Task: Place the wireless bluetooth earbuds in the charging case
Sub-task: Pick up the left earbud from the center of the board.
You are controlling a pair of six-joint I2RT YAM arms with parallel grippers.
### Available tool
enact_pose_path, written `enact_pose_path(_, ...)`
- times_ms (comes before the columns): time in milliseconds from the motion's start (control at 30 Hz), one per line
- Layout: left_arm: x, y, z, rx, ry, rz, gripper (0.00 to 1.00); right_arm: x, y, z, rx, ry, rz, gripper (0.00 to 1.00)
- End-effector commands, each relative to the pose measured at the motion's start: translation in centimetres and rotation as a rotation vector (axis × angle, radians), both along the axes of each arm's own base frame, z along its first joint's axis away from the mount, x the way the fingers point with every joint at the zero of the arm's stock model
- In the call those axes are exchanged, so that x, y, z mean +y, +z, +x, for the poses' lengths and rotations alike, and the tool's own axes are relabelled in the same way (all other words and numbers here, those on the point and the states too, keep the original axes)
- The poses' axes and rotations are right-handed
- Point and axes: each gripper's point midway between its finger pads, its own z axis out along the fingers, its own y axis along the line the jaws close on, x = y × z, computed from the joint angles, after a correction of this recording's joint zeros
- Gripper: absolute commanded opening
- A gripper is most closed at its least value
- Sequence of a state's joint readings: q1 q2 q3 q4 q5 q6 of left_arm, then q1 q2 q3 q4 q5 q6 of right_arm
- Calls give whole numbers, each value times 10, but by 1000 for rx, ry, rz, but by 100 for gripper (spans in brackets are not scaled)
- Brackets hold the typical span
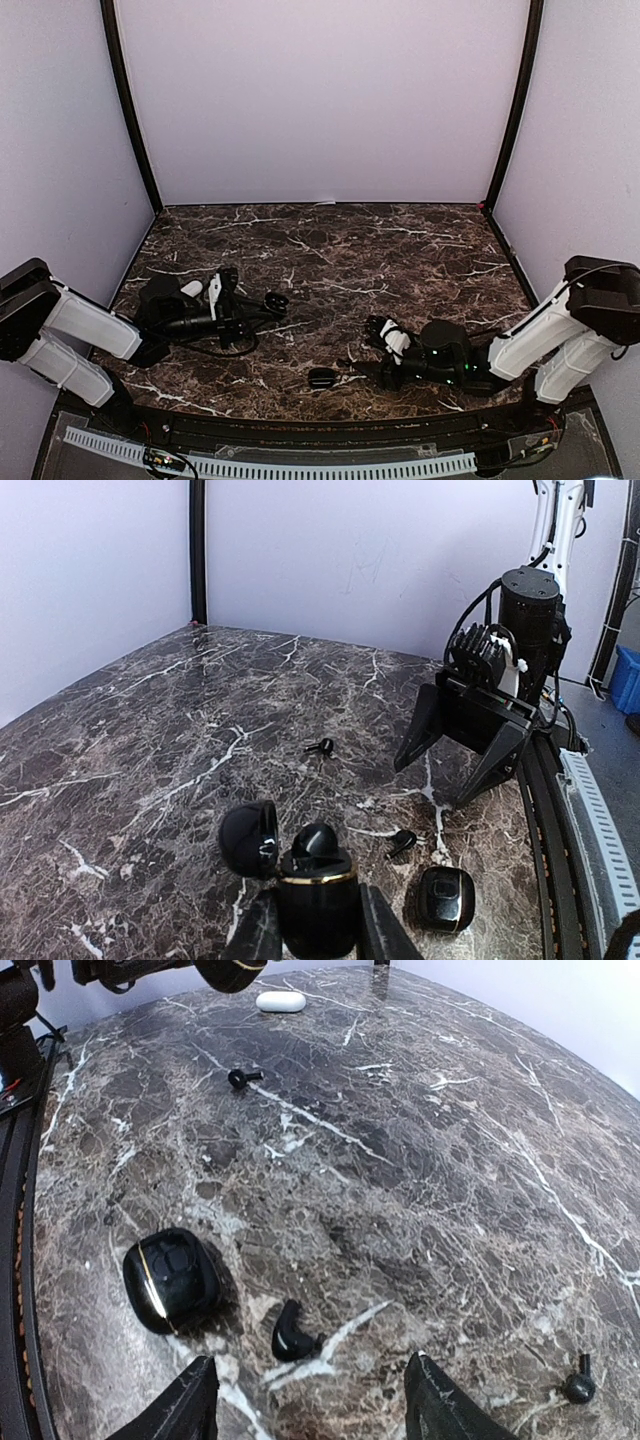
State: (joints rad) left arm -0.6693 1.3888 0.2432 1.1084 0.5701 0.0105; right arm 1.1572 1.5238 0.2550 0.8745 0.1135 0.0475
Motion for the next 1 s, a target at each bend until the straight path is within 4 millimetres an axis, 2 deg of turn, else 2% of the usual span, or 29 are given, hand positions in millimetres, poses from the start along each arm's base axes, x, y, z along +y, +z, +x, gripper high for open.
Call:
enact_pose_path(0, 2, 14, -2, -44, -8, -37, 14, 7, 5, 13, 5, -57, 52, 62)
enact_pose_path(67, 2, 13, -2, -45, -7, -36, 14, -5, -6, 7, 7, -57, 64, 62)
enact_pose_path(100, 3, 13, -2, -43, -6, -35, 14, -6, -5, 6, 1, -51, 82, 62)
enact_pose_path(233, 1, 12, -2, -40, -13, -36, 14, 0, -20, 4, 30, -27, 45, 59)
enact_pose_path(500, 1, 12, -2, -37, -15, -36, 14, 2, -37, 6, 37, -30, -14, 54)
enact_pose_path(967, 0, 12, -3, -36, -20, -36, 14, 17, -54, 10, 35, 1, -68, 41)
